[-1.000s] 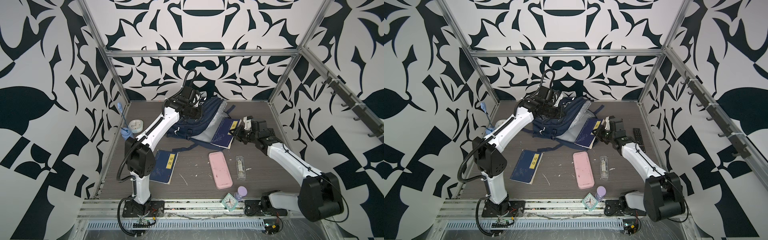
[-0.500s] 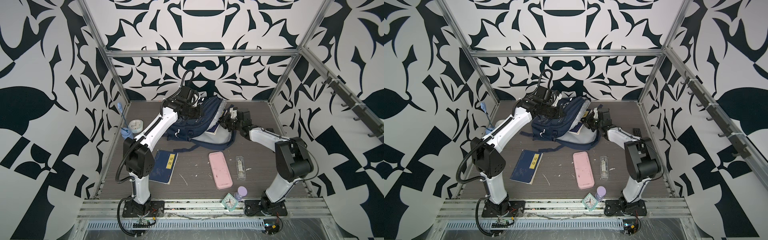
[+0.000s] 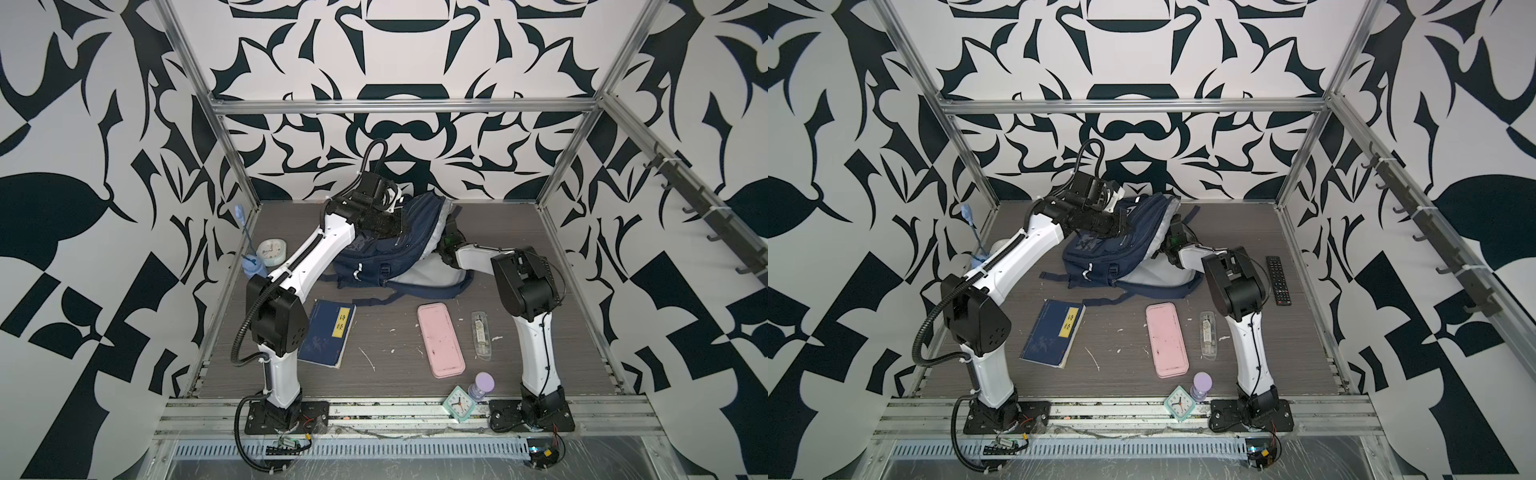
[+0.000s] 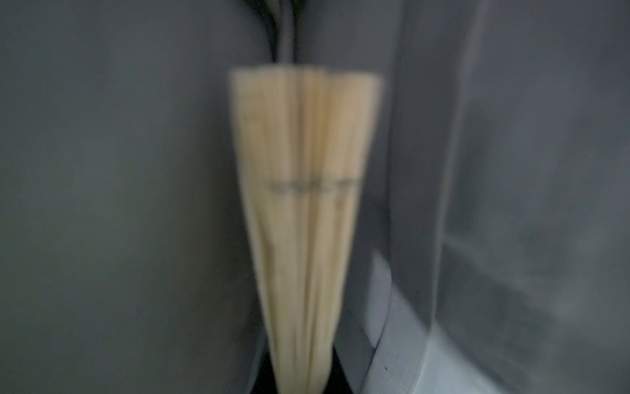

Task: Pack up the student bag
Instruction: 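Release the book inside the backpack and withdraw the right gripper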

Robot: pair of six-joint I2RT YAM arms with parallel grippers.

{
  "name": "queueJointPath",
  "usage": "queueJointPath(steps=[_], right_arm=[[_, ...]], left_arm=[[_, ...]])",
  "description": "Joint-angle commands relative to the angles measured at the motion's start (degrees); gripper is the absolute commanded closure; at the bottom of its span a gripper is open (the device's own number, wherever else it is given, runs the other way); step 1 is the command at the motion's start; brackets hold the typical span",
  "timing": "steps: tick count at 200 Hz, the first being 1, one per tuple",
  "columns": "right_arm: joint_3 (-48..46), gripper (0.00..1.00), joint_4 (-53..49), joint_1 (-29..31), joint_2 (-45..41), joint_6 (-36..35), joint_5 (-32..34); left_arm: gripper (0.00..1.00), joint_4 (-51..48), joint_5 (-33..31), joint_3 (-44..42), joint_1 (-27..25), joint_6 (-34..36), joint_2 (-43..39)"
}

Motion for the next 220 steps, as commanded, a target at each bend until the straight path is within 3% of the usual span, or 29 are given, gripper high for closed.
queueJointPath(steps=[1,33,64,118,152,220], right_arm=[[6.6,0.79,-10.9,0.5,-3.1,-8.5,1.1],[12.4,0.43,-26.9,0.4,-3.4,-18.2,4.2],[18.9,0.29,-40.1,0.2,-4.2,-26.3,6.6],[16.7,0.26,-47.0,-3.9,-7.8,-31.2,7.5],[5.6,0.30,-45.6,-4.9,-15.0,-33.3,8.7],[-15.8,0.35,-46.0,-5.0,-35.3,-38.6,18.2]], left_arm=[[1.00,5.5,3.1,-0.9,0.2,-0.9,-4.0],[1.00,6.4,3.2,-2.4,0.1,-1.1,-4.7],[1.00,6.9,3.3,-2.4,0.2,-1.4,-4.2],[1.00,7.3,3.0,-1.4,0.4,-2.0,-2.9],[1.00,7.9,3.0,-0.5,0.4,-2.6,-1.0],[1.00,9.0,1.4,1.5,0.4,-4.0,4.2]])
